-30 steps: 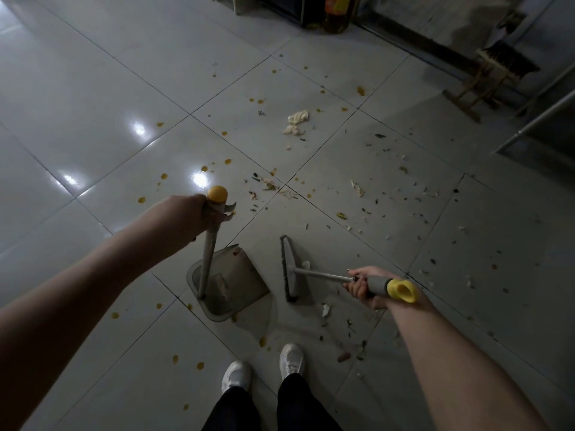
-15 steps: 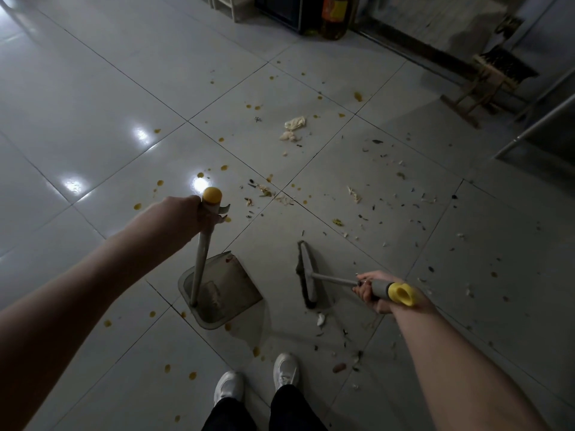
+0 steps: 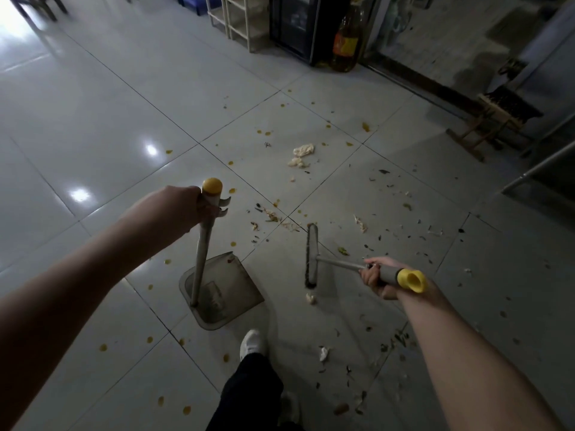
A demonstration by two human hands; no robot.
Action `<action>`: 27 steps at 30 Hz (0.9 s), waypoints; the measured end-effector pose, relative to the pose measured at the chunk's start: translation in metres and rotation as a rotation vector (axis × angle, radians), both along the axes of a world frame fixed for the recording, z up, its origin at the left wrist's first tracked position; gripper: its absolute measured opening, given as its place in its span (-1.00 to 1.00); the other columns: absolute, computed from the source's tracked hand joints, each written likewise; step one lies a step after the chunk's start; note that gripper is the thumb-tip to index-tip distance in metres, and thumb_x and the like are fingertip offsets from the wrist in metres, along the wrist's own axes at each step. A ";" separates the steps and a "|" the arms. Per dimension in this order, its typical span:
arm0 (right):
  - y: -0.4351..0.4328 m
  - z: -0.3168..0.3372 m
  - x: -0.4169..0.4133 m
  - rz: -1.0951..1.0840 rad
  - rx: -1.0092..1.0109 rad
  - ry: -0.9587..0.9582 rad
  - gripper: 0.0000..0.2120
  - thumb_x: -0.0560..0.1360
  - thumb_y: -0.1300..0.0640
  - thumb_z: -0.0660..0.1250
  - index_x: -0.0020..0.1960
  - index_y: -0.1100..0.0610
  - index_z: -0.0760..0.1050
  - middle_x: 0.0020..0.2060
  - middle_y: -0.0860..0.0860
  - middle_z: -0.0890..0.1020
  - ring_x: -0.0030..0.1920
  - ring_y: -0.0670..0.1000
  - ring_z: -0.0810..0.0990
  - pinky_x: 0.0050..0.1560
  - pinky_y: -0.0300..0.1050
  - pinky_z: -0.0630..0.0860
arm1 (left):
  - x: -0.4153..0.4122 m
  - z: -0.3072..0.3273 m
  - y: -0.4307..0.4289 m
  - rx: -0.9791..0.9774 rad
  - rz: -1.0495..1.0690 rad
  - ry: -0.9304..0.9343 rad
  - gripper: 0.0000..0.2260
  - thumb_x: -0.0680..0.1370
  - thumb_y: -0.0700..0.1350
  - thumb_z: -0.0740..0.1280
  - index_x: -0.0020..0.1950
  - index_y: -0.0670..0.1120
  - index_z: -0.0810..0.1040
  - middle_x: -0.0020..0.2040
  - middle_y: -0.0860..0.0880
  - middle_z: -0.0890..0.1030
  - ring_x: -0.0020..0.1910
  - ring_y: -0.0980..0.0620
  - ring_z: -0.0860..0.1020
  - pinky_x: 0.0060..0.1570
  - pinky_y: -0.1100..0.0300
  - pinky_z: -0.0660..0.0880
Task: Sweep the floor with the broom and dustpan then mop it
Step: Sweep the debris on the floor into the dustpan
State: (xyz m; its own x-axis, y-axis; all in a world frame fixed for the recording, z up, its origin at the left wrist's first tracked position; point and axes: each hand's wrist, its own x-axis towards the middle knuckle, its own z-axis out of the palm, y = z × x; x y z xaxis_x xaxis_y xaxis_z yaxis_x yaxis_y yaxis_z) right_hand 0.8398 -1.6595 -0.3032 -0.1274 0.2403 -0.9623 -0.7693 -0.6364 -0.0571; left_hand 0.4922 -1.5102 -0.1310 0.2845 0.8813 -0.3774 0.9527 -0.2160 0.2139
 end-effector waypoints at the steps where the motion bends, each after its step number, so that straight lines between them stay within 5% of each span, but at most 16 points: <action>1: 0.016 0.002 -0.005 -0.005 0.015 0.025 -0.67 0.58 0.10 0.18 -0.27 0.30 0.41 -0.62 0.04 0.41 -0.73 -0.08 0.40 -0.75 -0.34 0.33 | 0.001 0.002 0.009 0.000 0.007 -0.001 -0.77 0.58 -0.05 0.24 0.12 -0.18 0.51 -0.36 -0.02 0.46 -0.41 0.10 0.45 -0.50 0.31 0.31; 8: 0.161 0.005 -0.049 -0.017 0.064 0.126 -0.49 0.60 0.07 0.14 -0.40 0.38 0.41 -0.63 0.10 0.40 -0.74 -0.06 0.41 -0.74 -0.30 0.34 | -0.004 0.006 0.112 -0.082 0.081 0.011 -0.69 0.56 0.08 0.22 0.06 -0.15 0.51 -0.39 -0.03 0.42 -0.48 0.10 0.38 -0.58 0.32 0.26; 14: 0.273 -0.005 -0.087 -0.029 0.004 0.184 -0.63 0.60 0.07 0.17 -0.26 0.31 0.36 -0.60 0.14 0.41 -0.75 -0.02 0.41 -0.76 -0.28 0.34 | -0.019 -0.004 0.201 -0.231 0.116 0.028 -0.69 0.54 0.11 0.24 -0.01 -0.14 0.52 -0.40 -0.04 0.44 -0.51 0.08 0.40 -0.71 0.36 0.27; 27: 0.393 -0.058 -0.107 -0.051 -0.034 0.296 -0.60 0.59 0.03 0.22 -0.19 0.39 0.41 -0.54 0.14 0.44 -0.69 -0.02 0.45 -0.73 -0.26 0.39 | -0.011 -0.030 0.324 -0.268 0.103 0.075 -0.70 0.51 0.19 0.22 -0.10 -0.05 0.44 -0.40 -0.02 0.47 -0.51 0.09 0.45 -0.69 0.38 0.30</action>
State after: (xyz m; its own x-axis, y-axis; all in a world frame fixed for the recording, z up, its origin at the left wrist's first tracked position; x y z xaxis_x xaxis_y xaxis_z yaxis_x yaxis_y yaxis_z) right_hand 0.7328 -1.2663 -0.3614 -0.3921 0.2223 -0.8927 -0.7805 -0.5939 0.1950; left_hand 0.4814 -1.1858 -0.1607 0.1617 0.7699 -0.6173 0.9819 -0.0630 0.1786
